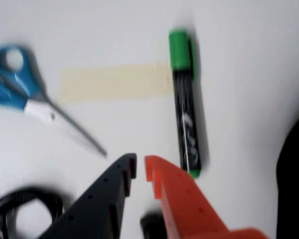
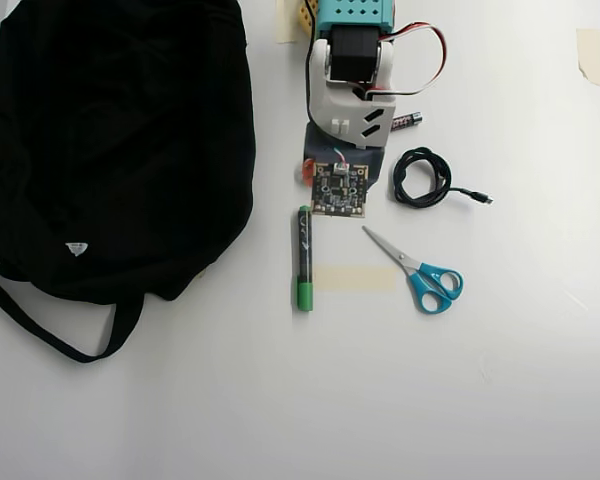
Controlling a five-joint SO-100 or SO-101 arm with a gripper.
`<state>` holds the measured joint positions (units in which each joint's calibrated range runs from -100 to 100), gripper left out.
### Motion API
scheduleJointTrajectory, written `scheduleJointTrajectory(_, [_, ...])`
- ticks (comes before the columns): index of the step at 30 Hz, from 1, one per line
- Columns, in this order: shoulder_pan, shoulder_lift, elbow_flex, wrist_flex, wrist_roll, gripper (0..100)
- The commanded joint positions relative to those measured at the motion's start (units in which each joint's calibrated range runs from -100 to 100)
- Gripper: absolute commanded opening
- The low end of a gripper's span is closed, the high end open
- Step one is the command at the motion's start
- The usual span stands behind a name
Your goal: Put the green marker into the black bag
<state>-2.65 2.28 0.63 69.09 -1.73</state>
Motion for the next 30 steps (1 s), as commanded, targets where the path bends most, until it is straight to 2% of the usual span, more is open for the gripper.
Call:
scheduleJointTrajectory(1, [-0.1, -1.6, -1.2, 3.6, -0.1, 2])
scheduleJointTrajectory(30, [-0.9, -1.7, 0.9, 3.9, 0.2, 2])
